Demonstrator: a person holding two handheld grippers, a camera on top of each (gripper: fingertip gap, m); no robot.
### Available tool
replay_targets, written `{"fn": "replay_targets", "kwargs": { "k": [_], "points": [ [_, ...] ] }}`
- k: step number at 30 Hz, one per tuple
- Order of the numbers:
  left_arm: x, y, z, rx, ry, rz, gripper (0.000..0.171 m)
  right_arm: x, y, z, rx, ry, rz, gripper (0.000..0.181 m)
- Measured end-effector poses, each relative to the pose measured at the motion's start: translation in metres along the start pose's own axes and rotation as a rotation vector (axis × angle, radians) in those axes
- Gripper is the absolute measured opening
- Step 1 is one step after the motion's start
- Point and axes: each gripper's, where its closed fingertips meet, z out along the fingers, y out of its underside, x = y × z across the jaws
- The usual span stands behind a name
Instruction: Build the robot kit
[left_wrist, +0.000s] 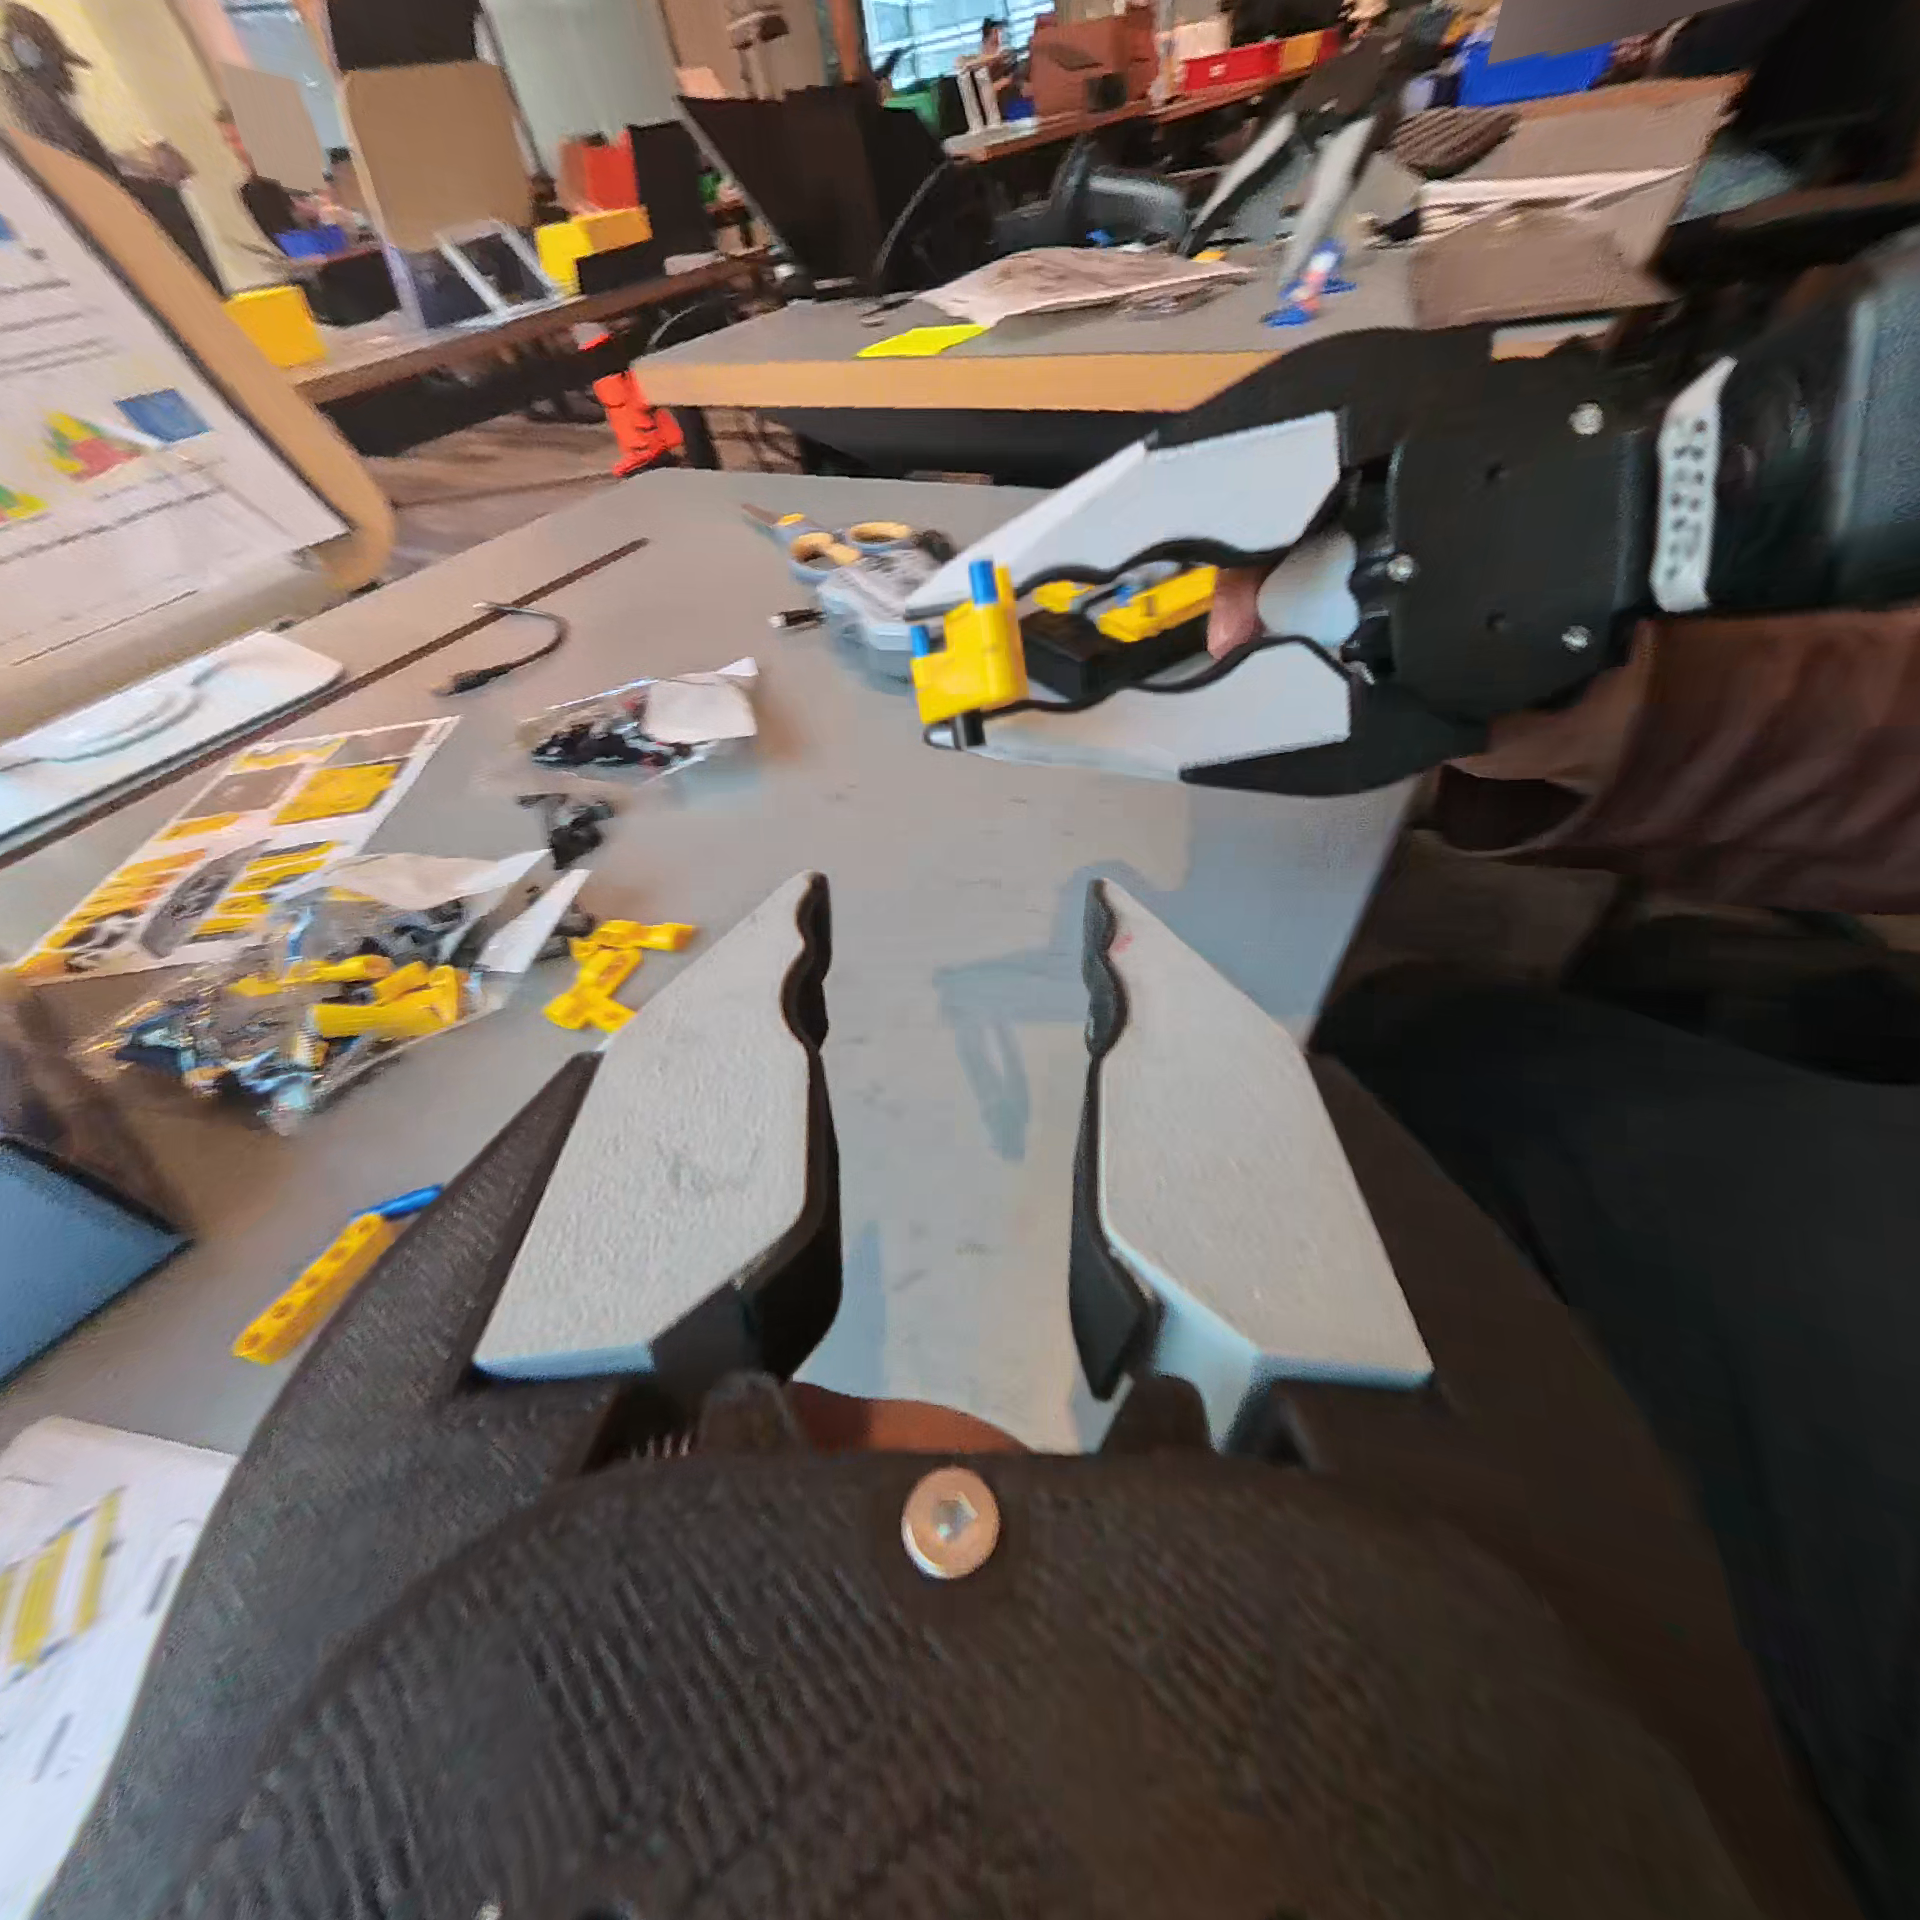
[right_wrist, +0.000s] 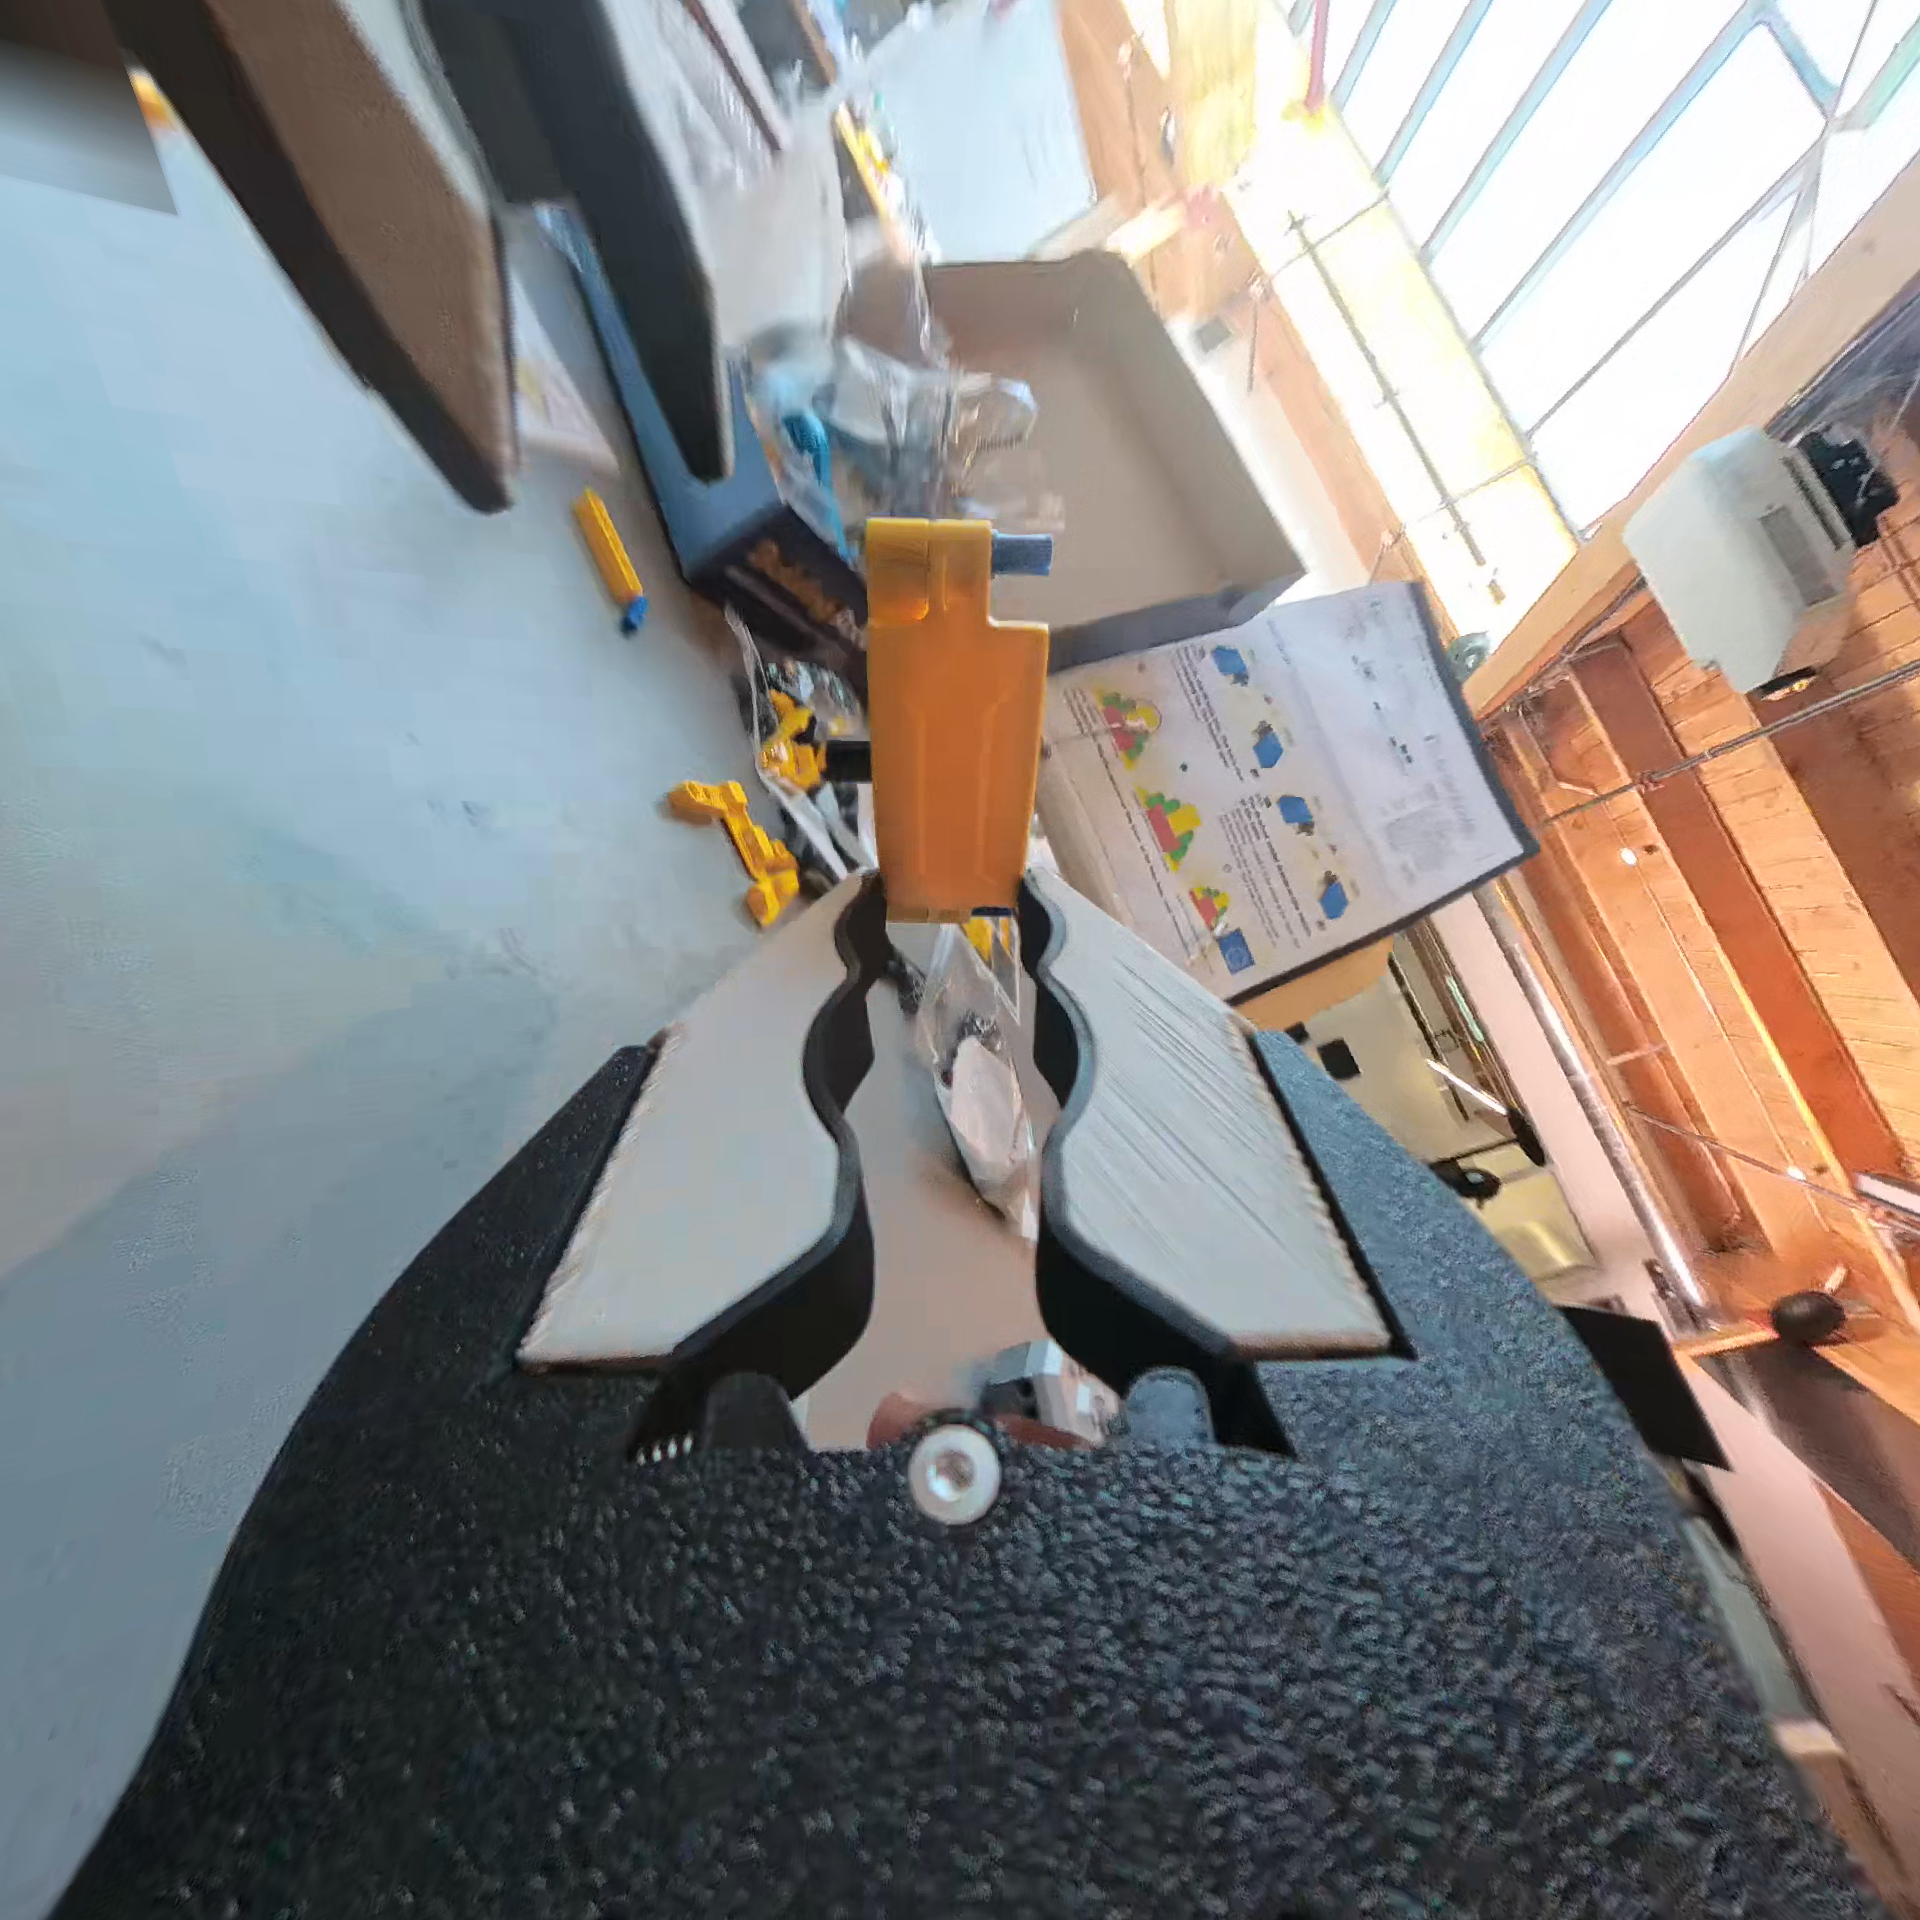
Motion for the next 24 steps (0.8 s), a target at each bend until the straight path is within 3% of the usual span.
{"fn": "replay_targets", "kwargs": {
  "k": [6,10,16,19,22,24],
  "points": [
    [-0.024,0.013,0.023,-0.107,0.057,-0.145,0.038,-0.026,0.016,0.036,-0.091,-0.124,-0.135,0.025],
    [-0.027,0.026,0.024,-0.157,0.084,-0.165,0.007,-0.045,0.009,0.042,-0.062,-0.165,-0.26,0.025],
    [-0.041,0.068,0.025,-0.357,-0.064,-0.08,0.004,-0.065,0.032,0.055,-0.124,-0.325,-0.315,0.024],
    [-0.044,0.074,0.021,-0.389,-0.108,-0.095,0.004,-0.055,0.035,0.05,-0.166,-0.332,-0.221,0.024],
    [-0.039,0.078,0.017,-0.424,-0.147,-0.012,0.004,-0.054,0.024,0.038,-0.176,-0.36,0.056,0.023],
    [-0.019,0.078,0.017,-0.437,-0.118,-0.034,0.005,-0.056,0.02,0.027,-0.201,-0.386,0.21,0.013]
  ]
}}
